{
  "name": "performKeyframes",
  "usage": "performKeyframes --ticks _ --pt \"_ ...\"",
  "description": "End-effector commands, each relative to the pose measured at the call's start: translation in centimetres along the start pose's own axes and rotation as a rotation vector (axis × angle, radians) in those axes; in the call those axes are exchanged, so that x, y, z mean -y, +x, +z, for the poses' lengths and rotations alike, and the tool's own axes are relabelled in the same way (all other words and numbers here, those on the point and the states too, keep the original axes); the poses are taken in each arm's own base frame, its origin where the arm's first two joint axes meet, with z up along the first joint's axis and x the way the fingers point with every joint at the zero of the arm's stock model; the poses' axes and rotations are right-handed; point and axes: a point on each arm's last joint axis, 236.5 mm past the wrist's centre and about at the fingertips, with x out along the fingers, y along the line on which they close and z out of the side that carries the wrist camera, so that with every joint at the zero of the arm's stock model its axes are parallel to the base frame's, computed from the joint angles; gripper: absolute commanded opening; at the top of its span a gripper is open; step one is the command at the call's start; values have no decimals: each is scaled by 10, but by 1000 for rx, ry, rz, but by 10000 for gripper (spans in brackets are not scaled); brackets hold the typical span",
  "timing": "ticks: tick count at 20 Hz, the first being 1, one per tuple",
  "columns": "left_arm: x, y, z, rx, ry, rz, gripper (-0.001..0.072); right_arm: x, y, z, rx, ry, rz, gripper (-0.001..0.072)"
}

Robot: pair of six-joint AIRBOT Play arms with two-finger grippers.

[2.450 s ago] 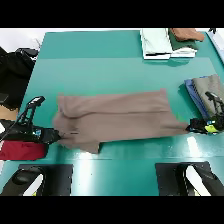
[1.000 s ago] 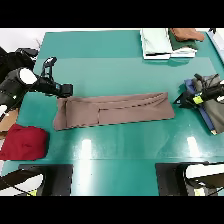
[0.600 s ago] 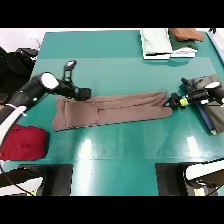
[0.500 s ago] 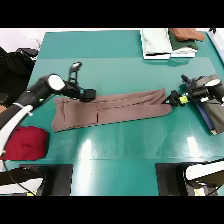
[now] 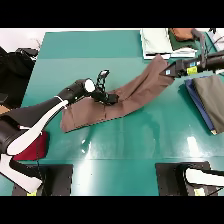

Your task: Fold the shirts.

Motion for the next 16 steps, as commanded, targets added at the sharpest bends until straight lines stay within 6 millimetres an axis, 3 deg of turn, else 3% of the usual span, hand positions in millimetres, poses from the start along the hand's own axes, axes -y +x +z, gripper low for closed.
performKeyframes --ticks 1,6,9,11,13,16 --pt "1 15 -3 -17 -6 -4 22 -69 -6 13 35 -118 41 15" --pt "2 8 4 -14 -14 -8 21 -118 13 15 35 -193 92 15" --pt "-7 -37 36 51 -10 1 21 -136 24 13 34 -210 117 15" --pt "-29 -99 67 157 0 49 21 -151 34 9 27 -232 139 16" --pt "-57 -179 93 294 11 128 22 -176 56 3 15 -246 201 16" --pt "-87 -311 112 541 16 258 22 -235 115 -10 19 -281 339 16"
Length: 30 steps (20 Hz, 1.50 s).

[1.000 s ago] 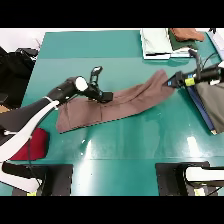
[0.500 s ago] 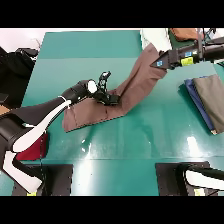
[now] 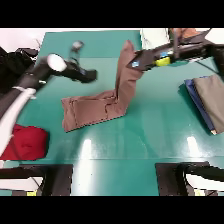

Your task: Fold the shirts.

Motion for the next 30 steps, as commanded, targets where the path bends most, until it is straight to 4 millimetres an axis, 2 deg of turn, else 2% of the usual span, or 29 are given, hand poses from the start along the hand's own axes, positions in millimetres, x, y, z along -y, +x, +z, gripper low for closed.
performKeyframes --ticks 1,3,4,5,7,9,10,13,15,16,17,18,20,21,24,26,30 --pt "-53 -128 58 256 34 172 22 -50 82 1 43 -32 139 16" --pt "-65 -188 70 369 48 245 22 -74 147 -14 60 -60 191 34" --pt "-68 -207 72 400 51 269 22 -84 176 -24 61 -86 204 228" --pt "-70 -220 72 421 51 282 22 -91 197 -35 33 -107 217 390" --pt "-69 -226 70 423 49 285 22 -99 213 -44 -17 -152 241 385" --pt "-70 -220 61 379 39 281 22 -74 204 -44 -67 -207 162 301" --pt "-71 -218 57 364 36 282 21 -53 193 -43 -86 -204 107 300" --pt "-68 -211 52 346 25 256 21 35 142 -45 -113 -116 -78 301" --pt "-63 -205 49 333 29 240 21 107 101 -68 -156 12 -219 307" --pt "-58 -201 48 330 38 228 22 141 82 -84 -178 91 -273 344" --pt "-50 -196 47 328 52 211 22 165 69 -97 -190 178 -292 512" --pt "-41 -190 46 329 68 192 22 189 57 -112 -204 279 -306 634" --pt "-24 -179 41 319 97 156 22 214 53 -134 -211 431 -279 634" --pt "-17 -173 39 312 109 141 22 223 57 -142 -215 491 -261 632" --pt "-6 -157 32 272 127 118 22 224 87 -157 -265 566 -187 628" --pt "-2 -146 29 250 135 106 22 214 118 -164 -311 560 -144 629" --pt "8 -129 21 209 151 85 22 178 187 -170 -384 520 -38 622"
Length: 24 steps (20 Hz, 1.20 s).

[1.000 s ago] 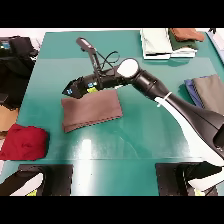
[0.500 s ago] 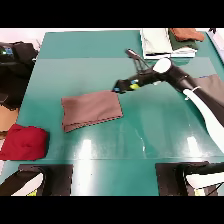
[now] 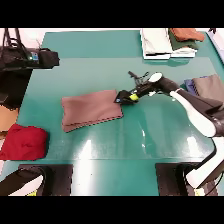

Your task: Fold the shirts.

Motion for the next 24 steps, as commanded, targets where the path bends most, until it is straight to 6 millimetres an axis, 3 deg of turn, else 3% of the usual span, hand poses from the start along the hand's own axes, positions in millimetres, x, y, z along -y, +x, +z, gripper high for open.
performKeyframes --ticks 1,3,4,5,7,9,13,16,20,24 --pt "16 10 -8 -25 18 -30 22 -25 56 -7 -83 -30 58 530" --pt "26 11 -9 -26 32 -50 22 -36 77 -6 -101 -84 67 276" --pt "32 11 -10 -28 41 -61 21 -43 82 -4 -97 -125 72 100" --pt "39 11 -12 -31 50 -74 21 -50 82 1 -82 -176 77 15" --pt "56 11 -12 -21 71 -106 21 -61 64 18 -37 -241 67 15" --pt "75 10 -13 -8 94 -143 21 -61 25 41 32 -302 8 15" --pt "100 8 -20 -19 119 -191 21 -23 -116 80 206 -289 -171 15" --pt "103 8 -21 -22 105 -205 22 25 -235 85 346 -225 -318 15" --pt "105 7 -17 -11 58 -213 21 99 -382 70 590 -45 -441 15" --pt "107 7 -13 4 38 -222 21 174 -474 33 754 147 -507 15"
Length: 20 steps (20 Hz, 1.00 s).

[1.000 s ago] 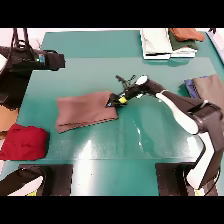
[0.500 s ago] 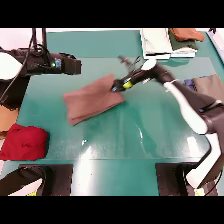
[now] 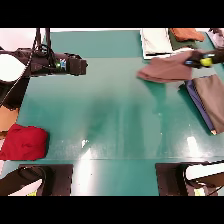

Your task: Fold the shirts.

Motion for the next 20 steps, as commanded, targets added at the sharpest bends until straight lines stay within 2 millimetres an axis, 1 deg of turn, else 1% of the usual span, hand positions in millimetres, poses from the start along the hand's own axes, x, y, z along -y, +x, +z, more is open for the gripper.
performKeyframes --ticks 1,3,4,5,7,9,10,11,13,14,16,18,20 --pt "2 0 3 13 -20 -7 22 94 -60 14 135 151 -125 15" --pt "2 0 3 12 -41 -7 22 119 -80 29 238 197 -150 15" --pt "2 0 3 12 -53 -7 22 124 -87 38 287 207 -143 15" --pt "2 0 3 11 -64 -7 22 124 -93 46 328 204 -129 15" --pt "2 0 2 10 -67 -8 22 115 -105 66 403 183 -99 15" --pt "2 0 0 1 -67 -7 22 101 -125 87 459 128 -108 15" --pt "2 0 -2 -6 -67 -6 22 93 -139 99 492 97 -114 15" --pt "2 0 -2 -9 -66 -5 22 85 -152 107 516 67 -116 15" --pt "1 0 -2 -8 -66 -5 22 69 -173 118 545 14 -119 15" --pt "1 0 -2 -8 -66 -5 22 63 -181 119 546 -6 -120 15" --pt "1 0 -2 -8 -63 -5 22 57 -190 113 520 -24 -116 15" --pt "1 0 -2 -8 -63 -5 22 61 -194 98 476 -16 -121 15" --pt "1 0 -2 -8 -62 -5 22 70 -199 79 444 1 -137 15"
